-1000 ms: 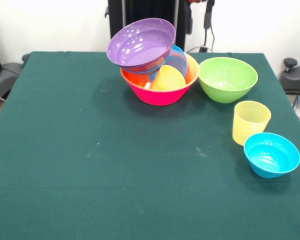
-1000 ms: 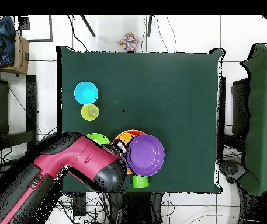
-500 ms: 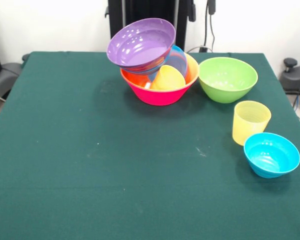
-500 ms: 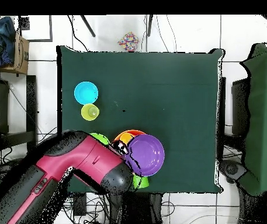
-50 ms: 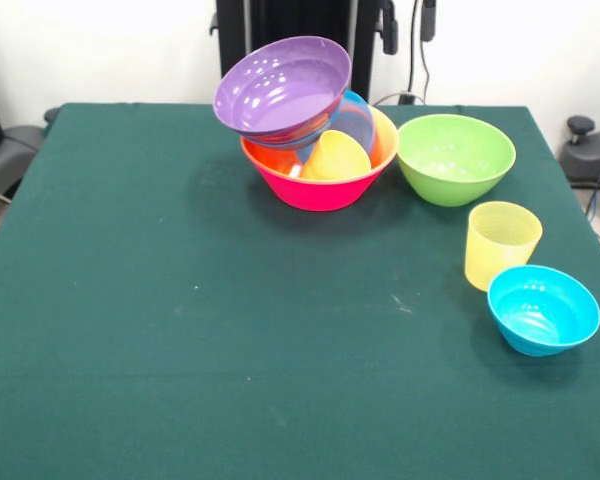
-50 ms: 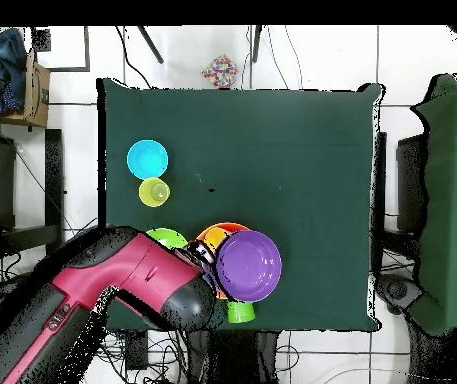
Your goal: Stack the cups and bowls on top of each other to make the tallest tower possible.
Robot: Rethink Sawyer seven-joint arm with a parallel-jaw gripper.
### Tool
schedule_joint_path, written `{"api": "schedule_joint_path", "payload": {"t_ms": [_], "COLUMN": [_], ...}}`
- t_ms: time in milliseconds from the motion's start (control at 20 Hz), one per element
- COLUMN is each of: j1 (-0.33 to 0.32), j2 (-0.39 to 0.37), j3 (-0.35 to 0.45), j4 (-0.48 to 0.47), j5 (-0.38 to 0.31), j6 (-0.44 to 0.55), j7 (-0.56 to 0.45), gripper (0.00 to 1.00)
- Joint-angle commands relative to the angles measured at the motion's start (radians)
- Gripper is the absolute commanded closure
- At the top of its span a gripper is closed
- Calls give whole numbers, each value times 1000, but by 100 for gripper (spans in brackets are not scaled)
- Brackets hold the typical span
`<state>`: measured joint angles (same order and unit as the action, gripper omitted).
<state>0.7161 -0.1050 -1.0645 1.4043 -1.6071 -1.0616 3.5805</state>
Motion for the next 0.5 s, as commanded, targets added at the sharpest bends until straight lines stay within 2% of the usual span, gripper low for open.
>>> {"api": "schedule_joint_path", "payload": {"t_ms": [50,500], "j1": [8,35], "j2": [67,115], "j3": [193,171], "j4": [-77,-95], "j5": [69,101], "j6": [120,193], "j7": [63,153], "gripper": [0,0]}}
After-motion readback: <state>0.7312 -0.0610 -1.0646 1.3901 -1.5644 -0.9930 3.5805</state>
